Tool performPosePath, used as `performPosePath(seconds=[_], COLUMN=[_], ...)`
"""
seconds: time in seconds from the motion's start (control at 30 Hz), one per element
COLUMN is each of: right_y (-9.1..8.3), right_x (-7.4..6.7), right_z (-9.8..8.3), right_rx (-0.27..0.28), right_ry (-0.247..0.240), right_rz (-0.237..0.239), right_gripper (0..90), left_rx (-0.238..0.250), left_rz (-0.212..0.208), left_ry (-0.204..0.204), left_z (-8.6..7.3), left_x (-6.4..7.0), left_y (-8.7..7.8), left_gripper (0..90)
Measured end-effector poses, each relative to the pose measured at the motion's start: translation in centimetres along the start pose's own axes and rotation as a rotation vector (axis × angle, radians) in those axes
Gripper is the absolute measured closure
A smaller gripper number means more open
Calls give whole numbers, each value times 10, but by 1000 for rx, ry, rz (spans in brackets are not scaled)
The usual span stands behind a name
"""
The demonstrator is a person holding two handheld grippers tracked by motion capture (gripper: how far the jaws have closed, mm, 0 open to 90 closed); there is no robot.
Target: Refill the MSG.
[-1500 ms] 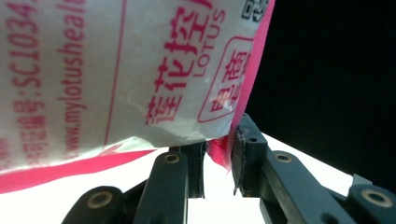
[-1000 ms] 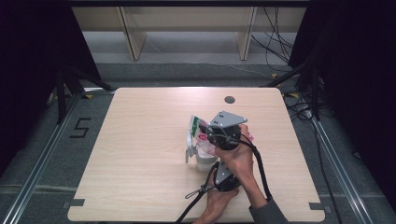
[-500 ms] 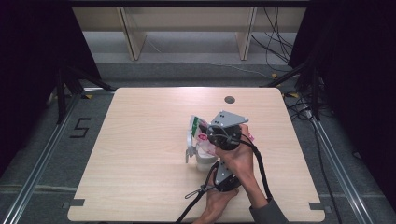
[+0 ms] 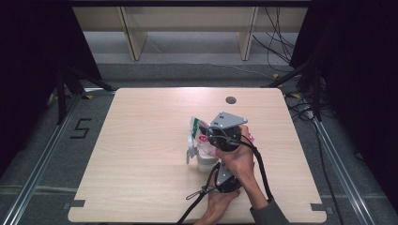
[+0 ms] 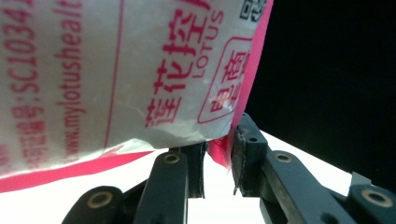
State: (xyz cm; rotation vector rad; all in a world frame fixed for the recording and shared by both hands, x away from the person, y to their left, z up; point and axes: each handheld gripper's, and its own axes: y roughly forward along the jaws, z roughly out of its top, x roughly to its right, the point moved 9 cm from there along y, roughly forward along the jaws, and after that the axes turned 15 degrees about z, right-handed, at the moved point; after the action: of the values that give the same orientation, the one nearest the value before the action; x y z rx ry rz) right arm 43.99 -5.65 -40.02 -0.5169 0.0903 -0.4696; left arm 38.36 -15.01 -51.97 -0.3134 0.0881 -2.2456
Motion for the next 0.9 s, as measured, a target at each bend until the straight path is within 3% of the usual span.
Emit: performPosePath(seconds=[0.07,0.1,0.17,0.3,0.33,0.37,0.43,0.57,0.63,0.87,0.9], right_y=[-2,-2,0,-3,-2,-2,0,-2,1,-1,-2], right_x=[0,-3,0,0,-2,0,-3,0,-2,1,-1], right_z=[2,1,1,3,2,2,0,3,-1,2,0], right_rx=[1,-1,1,12,12,0,-8,1,-7,9,2], right_ry=[-25,14,-11,-10,9,-14,11,-25,11,-20,22], right_rz=[-1,3,-4,-13,-6,-8,4,-6,8,-6,4], right_gripper=[900,900,900,900,900,900,900,900,900,900,900], left_rx=[2,2,0,3,1,-1,1,-7,-1,-7,-7], left_rz=[5,-2,-1,0,-1,0,-2,-2,-1,12,11], left_ry=[1,1,4,3,4,3,0,4,0,10,10], left_z=[1,1,0,1,1,0,0,0,0,0,0], left_x=[0,1,0,0,0,0,0,0,0,-1,-1], left_y=[0,0,0,-1,0,0,0,0,0,0,0], left_gripper=[761,761,761,761,761,761,761,761,761,761,761])
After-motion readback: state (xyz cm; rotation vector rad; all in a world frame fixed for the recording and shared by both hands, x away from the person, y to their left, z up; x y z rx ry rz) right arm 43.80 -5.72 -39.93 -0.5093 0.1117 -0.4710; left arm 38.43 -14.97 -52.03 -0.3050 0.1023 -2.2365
